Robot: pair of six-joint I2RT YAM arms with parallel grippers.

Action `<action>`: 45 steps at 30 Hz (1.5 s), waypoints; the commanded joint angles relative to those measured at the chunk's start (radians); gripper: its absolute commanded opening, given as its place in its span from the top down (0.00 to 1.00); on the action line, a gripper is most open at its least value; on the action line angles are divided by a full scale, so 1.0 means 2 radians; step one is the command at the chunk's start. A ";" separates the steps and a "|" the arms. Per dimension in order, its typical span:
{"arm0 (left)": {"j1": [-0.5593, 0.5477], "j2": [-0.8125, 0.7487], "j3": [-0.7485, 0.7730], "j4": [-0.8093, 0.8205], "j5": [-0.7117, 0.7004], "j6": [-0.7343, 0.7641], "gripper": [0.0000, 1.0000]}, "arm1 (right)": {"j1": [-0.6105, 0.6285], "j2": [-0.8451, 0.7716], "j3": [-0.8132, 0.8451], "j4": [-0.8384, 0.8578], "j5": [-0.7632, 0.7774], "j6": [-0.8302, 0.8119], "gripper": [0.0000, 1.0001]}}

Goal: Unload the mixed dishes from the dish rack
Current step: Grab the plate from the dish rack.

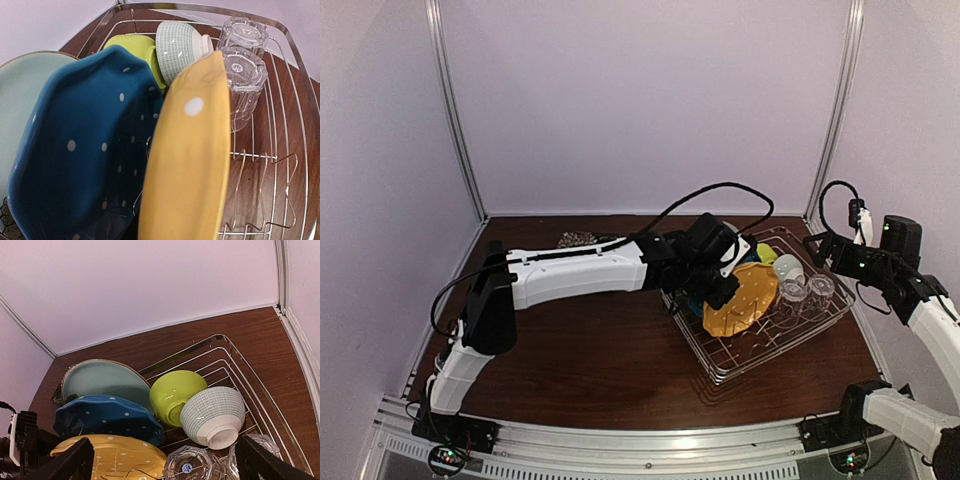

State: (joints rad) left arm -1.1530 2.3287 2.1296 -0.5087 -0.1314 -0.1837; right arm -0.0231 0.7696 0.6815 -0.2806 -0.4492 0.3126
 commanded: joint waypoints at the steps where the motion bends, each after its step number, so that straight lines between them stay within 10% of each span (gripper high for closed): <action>1: -0.006 -0.036 0.018 0.017 -0.005 -0.002 1.00 | -0.001 -0.006 -0.003 -0.003 0.008 -0.004 0.00; 45: -0.010 -0.135 0.024 0.037 0.014 -0.009 1.00 | -0.001 -0.008 0.000 -0.002 0.007 0.001 0.00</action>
State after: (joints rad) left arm -1.1553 2.1765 2.1300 -0.6075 -0.1680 -0.1818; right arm -0.0231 0.7681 0.6815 -0.2806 -0.4492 0.3134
